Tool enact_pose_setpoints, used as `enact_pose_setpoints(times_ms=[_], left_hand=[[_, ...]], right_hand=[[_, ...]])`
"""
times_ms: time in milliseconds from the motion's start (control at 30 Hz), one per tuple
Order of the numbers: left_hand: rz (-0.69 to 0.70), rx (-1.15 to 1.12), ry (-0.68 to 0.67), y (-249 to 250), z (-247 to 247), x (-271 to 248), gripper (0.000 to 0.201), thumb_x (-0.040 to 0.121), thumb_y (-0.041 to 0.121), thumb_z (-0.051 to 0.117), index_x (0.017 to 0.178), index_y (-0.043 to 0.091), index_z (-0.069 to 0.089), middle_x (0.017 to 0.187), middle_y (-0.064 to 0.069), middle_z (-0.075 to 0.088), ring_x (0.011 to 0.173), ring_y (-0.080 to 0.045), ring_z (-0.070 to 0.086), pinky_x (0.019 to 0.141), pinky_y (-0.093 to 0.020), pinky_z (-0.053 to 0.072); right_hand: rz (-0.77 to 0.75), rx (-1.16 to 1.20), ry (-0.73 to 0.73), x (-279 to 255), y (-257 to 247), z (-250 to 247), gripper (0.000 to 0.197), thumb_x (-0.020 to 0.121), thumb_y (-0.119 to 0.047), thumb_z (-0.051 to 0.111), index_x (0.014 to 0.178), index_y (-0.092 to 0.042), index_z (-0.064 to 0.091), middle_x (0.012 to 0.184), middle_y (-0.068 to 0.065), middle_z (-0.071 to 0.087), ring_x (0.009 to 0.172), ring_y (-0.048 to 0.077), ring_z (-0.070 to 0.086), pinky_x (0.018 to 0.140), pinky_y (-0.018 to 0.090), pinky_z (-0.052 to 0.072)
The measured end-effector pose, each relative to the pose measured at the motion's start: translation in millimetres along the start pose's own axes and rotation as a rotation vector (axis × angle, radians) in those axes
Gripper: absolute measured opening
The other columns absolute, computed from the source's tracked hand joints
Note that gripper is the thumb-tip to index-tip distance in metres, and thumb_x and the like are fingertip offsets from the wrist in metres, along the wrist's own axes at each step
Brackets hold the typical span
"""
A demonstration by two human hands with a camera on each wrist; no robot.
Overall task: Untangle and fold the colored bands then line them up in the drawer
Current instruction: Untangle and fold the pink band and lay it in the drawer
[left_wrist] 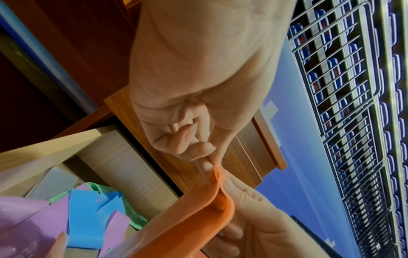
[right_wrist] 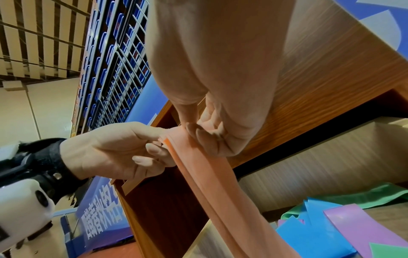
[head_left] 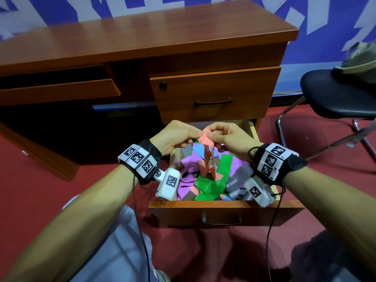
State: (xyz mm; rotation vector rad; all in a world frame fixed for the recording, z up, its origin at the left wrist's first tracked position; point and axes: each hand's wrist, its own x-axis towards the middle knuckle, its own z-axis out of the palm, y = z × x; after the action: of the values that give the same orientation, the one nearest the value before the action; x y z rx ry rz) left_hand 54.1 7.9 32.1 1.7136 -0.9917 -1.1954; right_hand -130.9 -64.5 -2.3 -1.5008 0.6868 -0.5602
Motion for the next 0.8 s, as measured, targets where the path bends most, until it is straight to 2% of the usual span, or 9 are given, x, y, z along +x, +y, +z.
enact_pose_setpoints(times_ms=[133, 267, 367, 600, 700, 800], left_hand=[[-0.007, 0.007, -0.01, -2.4, 0.4, 0.6, 0.016, 0.09, 0.007, 0.073, 0.104, 0.0, 0.077, 0.071, -0.005, 0.069, 0.052, -0.005, 0.047, 0.038, -0.015, 0.029], [-0.01, -0.021, -0.006, -1.5, 0.8, -0.3, 0.015, 0.09, 0.005, 0.073, 0.103, -0.001, 0.077, 0.074, -0.008, 0.069, 0.053, -0.007, 0.048, 0.038, -0.015, 0.031], [-0.01, -0.038, 0.002, -0.7, 0.6, -0.7, 0.016, 0.089, 0.006, 0.074, 0.103, -0.001, 0.077, 0.077, -0.011, 0.069, 0.054, -0.008, 0.047, 0.038, -0.015, 0.032], [-0.02, -0.032, -0.008, 2.4, -0.2, -3.5, 0.017, 0.089, 0.005, 0.074, 0.104, -0.002, 0.077, 0.076, -0.01, 0.068, 0.053, -0.007, 0.047, 0.038, -0.015, 0.032], [-0.028, -0.03, -0.007, 2.8, 0.2, -4.2, 0.019, 0.088, 0.006, 0.075, 0.104, -0.003, 0.077, 0.076, -0.01, 0.068, 0.053, -0.007, 0.046, 0.037, -0.014, 0.031], [-0.033, -0.027, -0.009, 2.4, 1.2, -5.2, 0.019, 0.088, 0.007, 0.076, 0.104, -0.002, 0.077, 0.079, -0.012, 0.068, 0.054, -0.007, 0.046, 0.037, -0.014, 0.031]], right_hand=[[0.0, -0.002, -0.001, -0.6, 1.3, 1.4, 0.021, 0.099, -0.01, 0.061, 0.114, 0.004, 0.064, 0.065, 0.001, 0.06, 0.052, 0.01, 0.045, 0.052, 0.024, 0.037], [-0.003, 0.013, -0.006, 0.1, 0.8, 1.0, 0.022, 0.099, -0.01, 0.062, 0.114, 0.004, 0.065, 0.07, 0.004, 0.061, 0.052, 0.009, 0.046, 0.052, 0.023, 0.038], [0.003, 0.029, -0.018, 0.7, 0.7, 0.3, 0.017, 0.098, -0.01, 0.063, 0.111, 0.001, 0.066, 0.068, 0.003, 0.062, 0.054, 0.011, 0.046, 0.052, 0.023, 0.037], [0.003, 0.017, -0.015, 1.2, 0.2, 0.6, 0.014, 0.098, -0.01, 0.062, 0.109, -0.002, 0.066, 0.065, -0.002, 0.064, 0.052, 0.007, 0.049, 0.052, 0.023, 0.038], [0.007, 0.008, -0.01, 1.0, 0.3, 0.5, 0.016, 0.098, -0.009, 0.061, 0.111, 0.0, 0.066, 0.066, -0.002, 0.065, 0.051, 0.006, 0.049, 0.053, 0.023, 0.038], [0.016, 0.001, -0.005, 0.3, 0.1, 1.5, 0.011, 0.098, -0.009, 0.062, 0.106, -0.004, 0.066, 0.066, 0.0, 0.065, 0.051, 0.006, 0.05, 0.052, 0.024, 0.038]])
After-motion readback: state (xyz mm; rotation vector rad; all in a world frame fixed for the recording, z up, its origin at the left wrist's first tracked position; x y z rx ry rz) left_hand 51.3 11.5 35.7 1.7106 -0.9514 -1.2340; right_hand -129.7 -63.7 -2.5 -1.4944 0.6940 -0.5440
